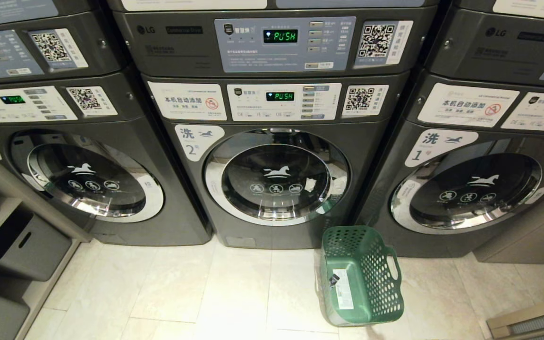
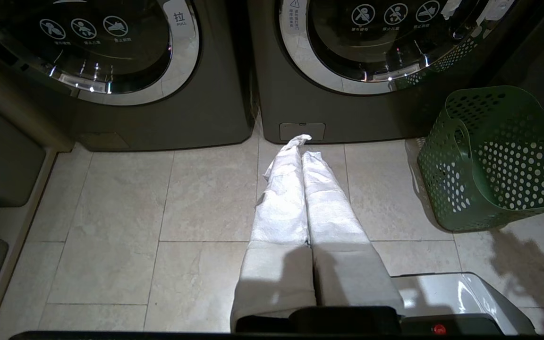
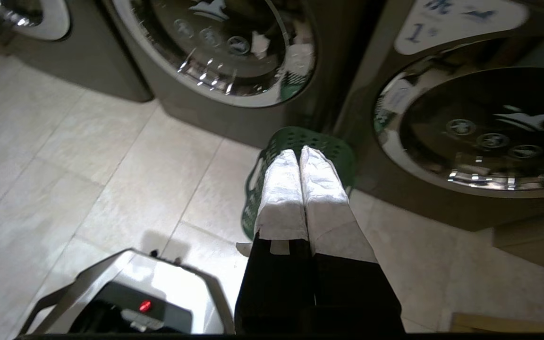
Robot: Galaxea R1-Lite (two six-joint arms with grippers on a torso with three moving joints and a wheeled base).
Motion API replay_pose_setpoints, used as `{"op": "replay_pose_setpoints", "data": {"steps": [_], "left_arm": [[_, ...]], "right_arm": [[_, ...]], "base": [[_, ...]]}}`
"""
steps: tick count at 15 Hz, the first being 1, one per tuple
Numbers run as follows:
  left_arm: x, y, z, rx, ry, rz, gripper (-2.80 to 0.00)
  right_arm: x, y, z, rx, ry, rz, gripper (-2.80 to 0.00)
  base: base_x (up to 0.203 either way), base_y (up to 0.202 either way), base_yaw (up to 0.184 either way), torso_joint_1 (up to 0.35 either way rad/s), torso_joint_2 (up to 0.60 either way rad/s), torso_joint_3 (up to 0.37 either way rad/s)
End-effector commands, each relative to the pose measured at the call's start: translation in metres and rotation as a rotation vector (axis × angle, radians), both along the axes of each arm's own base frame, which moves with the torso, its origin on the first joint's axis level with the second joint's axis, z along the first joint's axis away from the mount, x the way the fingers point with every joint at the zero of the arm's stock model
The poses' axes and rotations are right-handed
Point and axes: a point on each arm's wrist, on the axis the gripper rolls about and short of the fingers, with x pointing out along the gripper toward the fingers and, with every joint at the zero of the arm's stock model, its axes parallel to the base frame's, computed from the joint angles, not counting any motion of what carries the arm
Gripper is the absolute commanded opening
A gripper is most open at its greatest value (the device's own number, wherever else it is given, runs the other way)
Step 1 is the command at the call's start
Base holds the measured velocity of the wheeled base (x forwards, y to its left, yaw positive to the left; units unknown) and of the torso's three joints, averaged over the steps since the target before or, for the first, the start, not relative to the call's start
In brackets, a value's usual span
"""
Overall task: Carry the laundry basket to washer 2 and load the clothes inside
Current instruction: Press the washing machine switch
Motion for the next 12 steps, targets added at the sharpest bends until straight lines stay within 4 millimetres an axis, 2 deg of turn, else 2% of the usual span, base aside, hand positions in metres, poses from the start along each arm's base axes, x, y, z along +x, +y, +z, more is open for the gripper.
{"op": "replay_pose_setpoints", "data": {"steps": [1,3,6,7,9,12], "left_arm": [[0.000,0.000,0.000,-0.005,-0.001,0.001,-2.80],[0.000,0.000,0.000,-0.006,-0.001,0.001,-2.80],[0.000,0.000,0.000,-0.006,-0.001,0.001,-2.80],[0.000,0.000,0.000,-0.006,-0.001,0.001,-2.80],[0.000,0.000,0.000,-0.006,-0.001,0.001,-2.80],[0.000,0.000,0.000,-0.006,-0.001,0.001,-2.80]], "right_arm": [[0.110,0.007,-0.006,0.009,0.263,0.074,-2.80],[0.184,0.023,-0.019,0.015,0.292,0.155,-2.80],[0.270,0.065,-0.044,0.048,0.242,0.266,-2.80],[0.291,0.083,-0.049,0.060,0.198,0.292,-2.80],[0.327,0.120,-0.046,0.087,0.056,0.298,-2.80],[0.350,0.145,-0.029,0.148,-0.092,0.254,-2.80]], "base": [[0.000,0.000,0.000,0.000,0.00,0.000],[0.000,0.000,0.000,0.000,0.00,0.000],[0.000,0.000,0.000,0.000,0.00,0.000],[0.000,0.000,0.000,0.000,0.00,0.000],[0.000,0.000,0.000,0.000,0.00,0.000],[0.000,0.000,0.000,0.000,0.00,0.000]]}}
